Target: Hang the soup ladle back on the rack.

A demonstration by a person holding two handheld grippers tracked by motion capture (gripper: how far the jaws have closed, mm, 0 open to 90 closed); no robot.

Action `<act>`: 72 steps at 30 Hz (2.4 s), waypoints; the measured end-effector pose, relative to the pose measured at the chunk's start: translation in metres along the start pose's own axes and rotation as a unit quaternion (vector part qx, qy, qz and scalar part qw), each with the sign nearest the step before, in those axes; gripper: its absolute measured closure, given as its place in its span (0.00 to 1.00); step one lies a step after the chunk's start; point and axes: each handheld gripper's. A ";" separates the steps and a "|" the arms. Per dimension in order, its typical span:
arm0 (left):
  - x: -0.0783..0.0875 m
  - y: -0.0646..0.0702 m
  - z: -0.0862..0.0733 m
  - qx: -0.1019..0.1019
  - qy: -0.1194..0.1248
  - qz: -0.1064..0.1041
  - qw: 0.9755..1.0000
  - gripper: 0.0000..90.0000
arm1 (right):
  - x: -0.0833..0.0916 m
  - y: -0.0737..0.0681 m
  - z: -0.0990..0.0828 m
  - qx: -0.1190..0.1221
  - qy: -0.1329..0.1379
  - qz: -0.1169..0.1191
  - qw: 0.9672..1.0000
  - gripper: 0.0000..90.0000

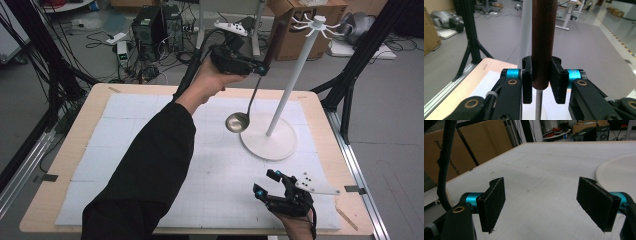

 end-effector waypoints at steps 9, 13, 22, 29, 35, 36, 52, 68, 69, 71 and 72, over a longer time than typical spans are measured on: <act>-0.006 -0.006 0.014 -0.001 -0.002 -0.008 1.000 0.82 | 0.006 0.004 -0.002 -0.010 0.005 -0.004 1.000 0.25; -0.010 -0.008 0.014 -0.004 -0.008 -0.011 1.000 0.82 | 0.007 0.007 -0.003 -0.014 0.007 -0.007 1.000 0.25; -0.015 -0.007 0.023 -0.003 -0.012 -0.021 1.000 0.82 | 0.009 0.008 -0.004 -0.019 0.009 -0.009 1.000 0.25; -0.017 -0.012 0.021 -0.003 -0.015 -0.020 1.000 0.82 | 0.011 0.009 -0.004 -0.023 0.012 -0.011 1.000 0.25; -0.019 -0.008 0.021 -0.007 -0.015 -0.027 0.999 0.82 | 0.010 0.009 -0.004 -0.023 0.011 -0.011 1.000 0.25; -0.020 -0.008 0.021 -0.008 -0.017 -0.027 0.999 0.82 | 0.010 0.009 -0.004 -0.024 0.012 -0.011 1.000 0.25; -0.027 -0.015 0.021 -0.004 -0.018 -0.037 0.999 0.82 | 0.013 0.011 -0.005 -0.030 0.014 -0.017 0.999 0.25; -0.013 -0.026 0.023 0.007 -0.004 -0.054 0.999 0.82 | 0.015 0.012 -0.006 -0.031 0.016 -0.019 0.999 0.25; -0.014 -0.026 0.023 0.006 -0.008 -0.057 0.998 0.82 | 0.015 0.012 -0.006 -0.033 0.016 -0.020 0.999 0.25; -0.016 -0.026 0.024 0.003 -0.013 -0.064 0.998 0.82 | 0.014 0.012 -0.006 -0.034 0.014 -0.020 0.999 0.25; -0.018 -0.026 0.025 0.005 -0.012 -0.069 0.998 0.82 | 0.014 0.012 -0.006 -0.034 0.014 -0.021 0.999 0.25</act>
Point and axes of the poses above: each handheld gripper's, and its own axes: x roughly backward along the jaws, z roughly out of its top, y roughly to its right, and after that the axes turned 9 degrees about x, right-handed
